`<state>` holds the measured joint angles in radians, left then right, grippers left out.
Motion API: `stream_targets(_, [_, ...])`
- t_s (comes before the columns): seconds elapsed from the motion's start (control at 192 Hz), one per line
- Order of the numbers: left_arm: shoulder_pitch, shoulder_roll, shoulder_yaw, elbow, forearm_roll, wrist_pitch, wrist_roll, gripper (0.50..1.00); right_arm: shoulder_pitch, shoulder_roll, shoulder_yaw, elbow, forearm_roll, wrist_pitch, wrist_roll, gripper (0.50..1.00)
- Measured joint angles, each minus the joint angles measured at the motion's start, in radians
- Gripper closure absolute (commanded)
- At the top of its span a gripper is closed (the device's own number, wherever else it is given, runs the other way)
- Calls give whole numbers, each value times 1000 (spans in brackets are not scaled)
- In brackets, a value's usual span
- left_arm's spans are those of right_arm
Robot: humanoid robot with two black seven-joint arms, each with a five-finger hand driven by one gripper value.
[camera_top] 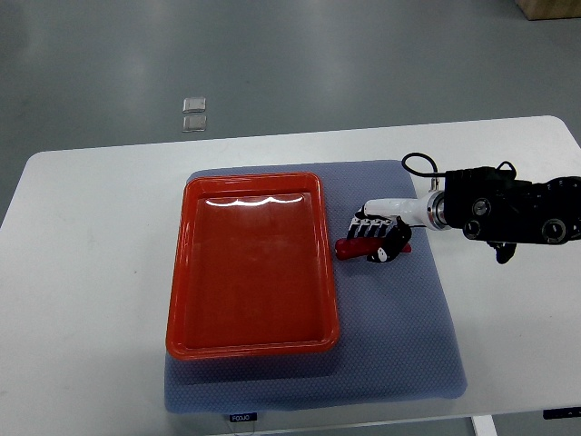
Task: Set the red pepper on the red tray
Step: 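Lower the right hand and close its fingers around the red pepper, then lift the pepper and carry it with the right hand into the tray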
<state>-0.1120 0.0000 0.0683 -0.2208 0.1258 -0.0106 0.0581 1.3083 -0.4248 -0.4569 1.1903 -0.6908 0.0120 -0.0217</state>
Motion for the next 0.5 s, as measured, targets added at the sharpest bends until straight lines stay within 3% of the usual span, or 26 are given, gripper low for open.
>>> stream_targets(0.057, [0,0,0,0,0,0,0,500,-3,2,0,0,-3,-7,0,1000])
stream_targets(0.499, [0,0,0,0,0,0,0,500,72,-50,29,-1,-28,21,-4,1000])
